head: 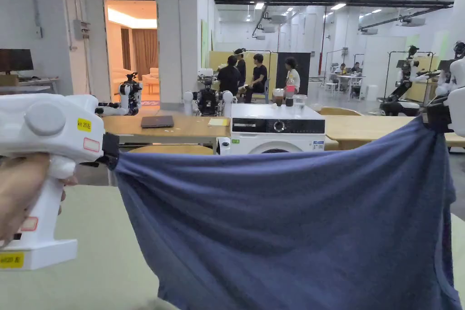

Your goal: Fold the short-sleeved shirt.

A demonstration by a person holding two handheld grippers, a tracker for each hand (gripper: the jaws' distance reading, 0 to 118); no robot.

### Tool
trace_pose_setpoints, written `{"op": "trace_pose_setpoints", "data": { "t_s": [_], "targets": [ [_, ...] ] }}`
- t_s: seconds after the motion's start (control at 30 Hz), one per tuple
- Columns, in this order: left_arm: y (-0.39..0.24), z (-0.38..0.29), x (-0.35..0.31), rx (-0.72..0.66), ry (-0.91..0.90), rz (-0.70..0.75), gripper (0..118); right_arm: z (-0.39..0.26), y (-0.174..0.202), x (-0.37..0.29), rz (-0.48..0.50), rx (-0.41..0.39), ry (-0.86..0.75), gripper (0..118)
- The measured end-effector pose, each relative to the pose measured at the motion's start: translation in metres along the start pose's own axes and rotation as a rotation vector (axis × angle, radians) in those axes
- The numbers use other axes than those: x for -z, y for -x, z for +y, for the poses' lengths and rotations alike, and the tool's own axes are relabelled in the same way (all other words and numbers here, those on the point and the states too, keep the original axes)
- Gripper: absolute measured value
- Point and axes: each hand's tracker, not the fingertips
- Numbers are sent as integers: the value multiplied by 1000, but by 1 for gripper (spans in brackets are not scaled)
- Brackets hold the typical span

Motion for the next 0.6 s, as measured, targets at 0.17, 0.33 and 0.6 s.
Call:
{"op": "trace_pose_setpoints", "data": {
  "t_s": [0.17,0.33,0.6],
  "targets": [
    [-21,50,2,49,-62,74,0,26,-9,7,-31,55,-40,1],
    [-26,74,20,41,-67,123,0,48,-3,45,-40,65,-52,1],
    [-23,126,62,20,-87,183,0,108,5,119,-65,23,-63,1]
  ]
}}
